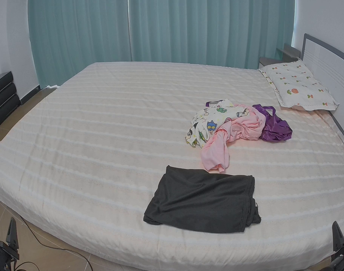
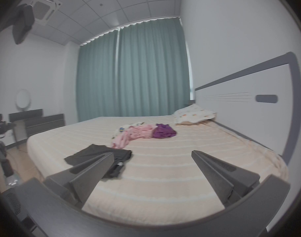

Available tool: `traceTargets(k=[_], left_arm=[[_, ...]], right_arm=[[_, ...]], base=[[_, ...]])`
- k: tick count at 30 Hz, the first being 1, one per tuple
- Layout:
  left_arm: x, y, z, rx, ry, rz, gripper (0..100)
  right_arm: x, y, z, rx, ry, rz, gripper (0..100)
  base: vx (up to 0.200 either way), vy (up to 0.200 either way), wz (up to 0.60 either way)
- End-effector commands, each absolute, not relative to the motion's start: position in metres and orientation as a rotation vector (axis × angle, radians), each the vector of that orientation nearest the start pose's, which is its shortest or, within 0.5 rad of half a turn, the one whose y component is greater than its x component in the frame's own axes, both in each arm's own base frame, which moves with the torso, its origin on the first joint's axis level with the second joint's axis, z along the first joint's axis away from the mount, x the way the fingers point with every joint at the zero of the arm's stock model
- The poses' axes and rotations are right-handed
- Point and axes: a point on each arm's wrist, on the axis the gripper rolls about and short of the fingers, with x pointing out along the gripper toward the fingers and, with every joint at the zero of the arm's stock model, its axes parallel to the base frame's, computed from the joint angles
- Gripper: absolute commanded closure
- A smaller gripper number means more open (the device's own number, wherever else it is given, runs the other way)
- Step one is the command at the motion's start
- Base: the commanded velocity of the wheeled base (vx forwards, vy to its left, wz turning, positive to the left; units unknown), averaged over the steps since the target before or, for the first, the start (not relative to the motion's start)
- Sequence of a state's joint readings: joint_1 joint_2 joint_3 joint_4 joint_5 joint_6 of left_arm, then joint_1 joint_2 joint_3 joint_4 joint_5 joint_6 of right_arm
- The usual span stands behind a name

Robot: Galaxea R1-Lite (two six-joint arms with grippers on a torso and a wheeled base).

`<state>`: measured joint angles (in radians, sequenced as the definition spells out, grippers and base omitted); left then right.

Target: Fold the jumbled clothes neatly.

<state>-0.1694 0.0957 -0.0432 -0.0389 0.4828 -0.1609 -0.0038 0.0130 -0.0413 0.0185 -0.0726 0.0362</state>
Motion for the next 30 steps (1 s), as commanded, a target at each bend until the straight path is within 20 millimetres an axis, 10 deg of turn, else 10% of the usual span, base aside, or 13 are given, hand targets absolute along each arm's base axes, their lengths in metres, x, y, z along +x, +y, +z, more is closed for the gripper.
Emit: traceTargets(k=[1,8,30], left_arm=[[-0.016,0.013,0.084,-0.094,0.008,0.383,0],[-0.021,0.01,0.083,-0.053,-0.021,0.509,0],[-0.023,0.001,0.075,-0.049,0.003,0.052,0]], right_arm=[[-0.025,-0.003,0.083,0.024,-0.014,-0.143,0],[-0.025,-0.003,0.082,0.023,-0.009,-0.144,0],[-0.025,-0.002,0.081,0.056,-0.017,-0.122,0]], base=[[0.0,0.0,0.0],[0.0,0.0,0.0],[0.0,0.0,0.0]])
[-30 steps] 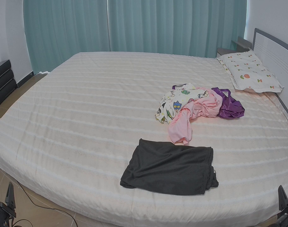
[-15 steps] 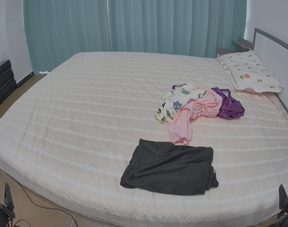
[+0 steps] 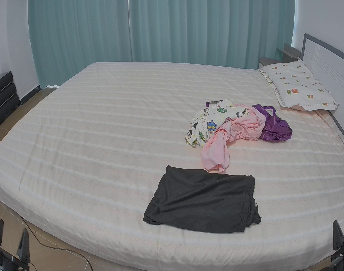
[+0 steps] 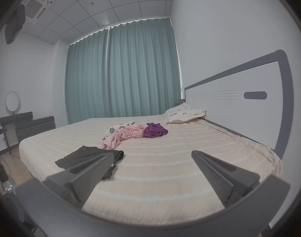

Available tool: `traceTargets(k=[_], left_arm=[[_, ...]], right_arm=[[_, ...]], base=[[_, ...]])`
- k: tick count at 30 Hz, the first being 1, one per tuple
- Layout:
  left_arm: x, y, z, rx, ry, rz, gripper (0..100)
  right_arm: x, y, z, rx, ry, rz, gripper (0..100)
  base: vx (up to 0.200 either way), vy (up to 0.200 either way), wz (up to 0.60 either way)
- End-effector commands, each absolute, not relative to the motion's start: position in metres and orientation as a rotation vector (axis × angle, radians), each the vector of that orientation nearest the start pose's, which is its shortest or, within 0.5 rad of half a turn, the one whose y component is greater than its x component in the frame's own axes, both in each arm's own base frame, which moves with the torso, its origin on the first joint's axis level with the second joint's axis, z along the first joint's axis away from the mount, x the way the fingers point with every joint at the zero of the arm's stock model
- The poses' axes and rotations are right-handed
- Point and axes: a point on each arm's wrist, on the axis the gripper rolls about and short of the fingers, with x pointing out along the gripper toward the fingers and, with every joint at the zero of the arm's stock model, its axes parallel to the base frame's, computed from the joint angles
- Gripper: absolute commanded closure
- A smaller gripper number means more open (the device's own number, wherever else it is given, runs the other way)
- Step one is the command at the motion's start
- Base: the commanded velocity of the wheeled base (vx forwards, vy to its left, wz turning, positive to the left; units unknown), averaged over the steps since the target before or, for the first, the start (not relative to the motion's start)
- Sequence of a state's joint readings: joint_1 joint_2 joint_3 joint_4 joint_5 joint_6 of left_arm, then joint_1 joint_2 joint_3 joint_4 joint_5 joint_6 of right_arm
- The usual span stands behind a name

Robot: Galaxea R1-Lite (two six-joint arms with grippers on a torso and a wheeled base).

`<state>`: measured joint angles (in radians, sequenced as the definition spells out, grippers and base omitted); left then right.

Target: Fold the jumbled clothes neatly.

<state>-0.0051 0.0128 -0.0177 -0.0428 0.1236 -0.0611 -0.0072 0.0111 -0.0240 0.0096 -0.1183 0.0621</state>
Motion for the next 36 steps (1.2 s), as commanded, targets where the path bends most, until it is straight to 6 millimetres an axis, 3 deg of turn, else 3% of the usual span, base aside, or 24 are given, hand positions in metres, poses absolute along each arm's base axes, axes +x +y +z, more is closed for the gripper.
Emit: traceTargets(k=[1,10,36], left_arm=[[-0.0228,0.0014,0.0758,-0.034,-0.004,0.052,0],[-0.0228,0.0014,0.076,-0.008,-0.005,0.052,0],[-0.0228,0.0016,0.0761,-0.02,-0.007,0.063,0]], right_arm=[[-0.0248,-0.0024,0.0814,0.053,-0.017,-0.122,0],[-0.0235,-0.0004,0.0753,-0.02,0.022,-0.032,0],[-0.023,-0.0001,0.0749,-0.002,0.011,-0.015,0]], base=[[0.0,0.0,0.0],[0.0,0.0,0.0],[0.0,0.0,0.0]])
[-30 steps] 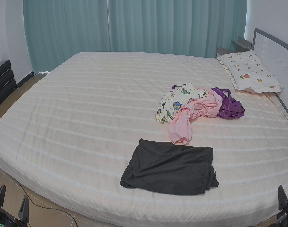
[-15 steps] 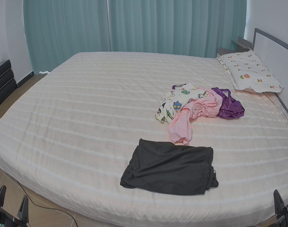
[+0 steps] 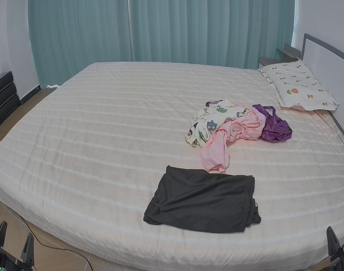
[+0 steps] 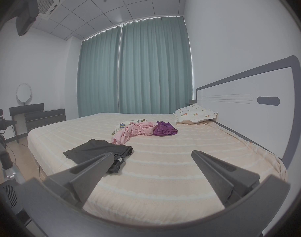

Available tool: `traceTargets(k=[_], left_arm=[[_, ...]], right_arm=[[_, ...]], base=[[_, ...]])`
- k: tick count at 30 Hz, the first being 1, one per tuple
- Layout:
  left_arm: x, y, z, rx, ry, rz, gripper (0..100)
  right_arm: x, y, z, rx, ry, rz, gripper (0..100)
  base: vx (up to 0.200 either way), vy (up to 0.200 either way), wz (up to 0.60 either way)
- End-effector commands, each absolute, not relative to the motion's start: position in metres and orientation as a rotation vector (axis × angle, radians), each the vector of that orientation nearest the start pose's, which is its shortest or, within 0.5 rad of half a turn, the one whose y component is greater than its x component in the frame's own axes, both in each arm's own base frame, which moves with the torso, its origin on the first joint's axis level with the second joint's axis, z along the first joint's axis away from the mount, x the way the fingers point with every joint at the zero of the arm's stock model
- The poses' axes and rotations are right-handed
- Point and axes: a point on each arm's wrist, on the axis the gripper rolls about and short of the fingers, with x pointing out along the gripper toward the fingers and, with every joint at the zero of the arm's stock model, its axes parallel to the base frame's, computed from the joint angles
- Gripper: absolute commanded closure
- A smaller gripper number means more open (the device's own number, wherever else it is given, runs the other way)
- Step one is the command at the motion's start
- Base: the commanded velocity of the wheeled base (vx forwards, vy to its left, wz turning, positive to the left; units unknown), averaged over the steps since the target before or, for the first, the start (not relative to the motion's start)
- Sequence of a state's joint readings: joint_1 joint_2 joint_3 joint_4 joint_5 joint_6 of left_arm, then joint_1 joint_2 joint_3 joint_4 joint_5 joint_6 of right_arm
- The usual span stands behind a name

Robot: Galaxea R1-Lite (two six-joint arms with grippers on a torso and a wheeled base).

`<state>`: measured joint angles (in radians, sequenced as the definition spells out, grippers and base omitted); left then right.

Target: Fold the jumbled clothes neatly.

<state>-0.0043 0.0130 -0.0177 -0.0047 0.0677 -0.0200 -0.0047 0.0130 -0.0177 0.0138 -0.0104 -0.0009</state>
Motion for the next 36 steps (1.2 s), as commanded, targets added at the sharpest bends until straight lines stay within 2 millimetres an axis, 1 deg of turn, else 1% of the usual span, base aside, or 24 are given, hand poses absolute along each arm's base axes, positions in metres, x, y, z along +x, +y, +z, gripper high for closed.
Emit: traceTargets(k=[1,36], left_arm=[[-0.0228,0.0016,0.0761,-0.022,-0.007,0.063,0],[-0.0228,0.0016,0.076,-0.02,-0.005,0.063,0]], right_arm=[[-0.0229,-0.0001,0.075,-0.003,0.012,-0.014,0],[-0.023,-0.0001,0.0749,0.0,0.011,-0.014,0]], base=[[0.0,0.0,0.0],[0.0,0.0,0.0]])
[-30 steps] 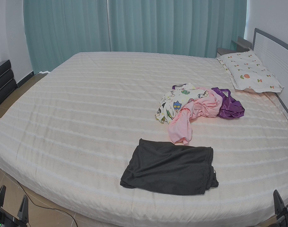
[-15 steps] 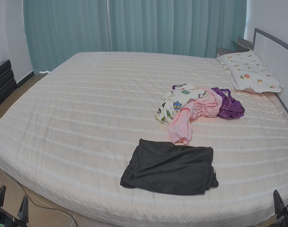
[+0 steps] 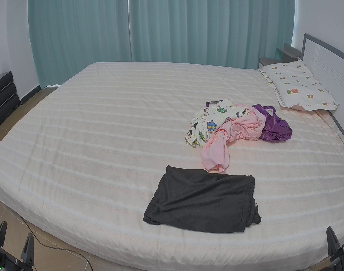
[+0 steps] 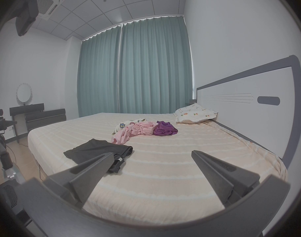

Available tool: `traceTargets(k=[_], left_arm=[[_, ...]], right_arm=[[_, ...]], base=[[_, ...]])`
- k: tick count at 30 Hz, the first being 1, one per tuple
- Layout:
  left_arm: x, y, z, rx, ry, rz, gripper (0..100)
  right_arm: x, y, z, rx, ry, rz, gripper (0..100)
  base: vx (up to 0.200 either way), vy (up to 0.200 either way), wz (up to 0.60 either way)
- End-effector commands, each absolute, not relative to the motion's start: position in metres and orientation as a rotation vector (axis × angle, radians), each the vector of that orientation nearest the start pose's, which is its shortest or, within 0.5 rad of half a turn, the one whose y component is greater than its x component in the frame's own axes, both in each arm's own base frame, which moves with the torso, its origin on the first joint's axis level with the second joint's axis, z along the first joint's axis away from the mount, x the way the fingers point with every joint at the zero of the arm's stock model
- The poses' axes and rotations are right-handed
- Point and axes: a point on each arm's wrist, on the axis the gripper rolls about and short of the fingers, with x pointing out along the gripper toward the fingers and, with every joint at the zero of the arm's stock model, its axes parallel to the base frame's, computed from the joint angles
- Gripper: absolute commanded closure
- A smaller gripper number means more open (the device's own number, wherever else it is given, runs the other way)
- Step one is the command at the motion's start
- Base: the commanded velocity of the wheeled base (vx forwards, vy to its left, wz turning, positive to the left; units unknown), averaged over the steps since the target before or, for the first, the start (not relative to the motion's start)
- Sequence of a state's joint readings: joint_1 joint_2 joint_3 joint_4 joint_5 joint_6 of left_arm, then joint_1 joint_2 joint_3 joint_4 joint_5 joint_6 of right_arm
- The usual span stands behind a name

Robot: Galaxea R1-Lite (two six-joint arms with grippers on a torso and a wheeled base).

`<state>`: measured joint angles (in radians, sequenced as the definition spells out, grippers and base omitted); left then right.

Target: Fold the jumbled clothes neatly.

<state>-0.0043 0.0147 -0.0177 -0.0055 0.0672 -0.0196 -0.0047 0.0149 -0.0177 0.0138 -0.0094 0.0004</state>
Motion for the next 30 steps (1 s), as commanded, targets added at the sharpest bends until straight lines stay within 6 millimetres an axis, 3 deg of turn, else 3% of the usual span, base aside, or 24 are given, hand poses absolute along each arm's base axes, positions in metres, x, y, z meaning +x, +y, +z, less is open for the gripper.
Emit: traceTargets(k=[1,30], left_arm=[[-0.0228,0.0016,0.0761,-0.02,-0.007,0.063,0],[-0.0228,0.0016,0.076,-0.02,-0.005,0.063,0]], right_arm=[[-0.023,-0.0001,0.0749,0.0,0.011,-0.014,0],[-0.023,-0.0001,0.0749,0.0,0.011,-0.014,0]], base=[[0.0,0.0,0.0],[0.0,0.0,0.0]])
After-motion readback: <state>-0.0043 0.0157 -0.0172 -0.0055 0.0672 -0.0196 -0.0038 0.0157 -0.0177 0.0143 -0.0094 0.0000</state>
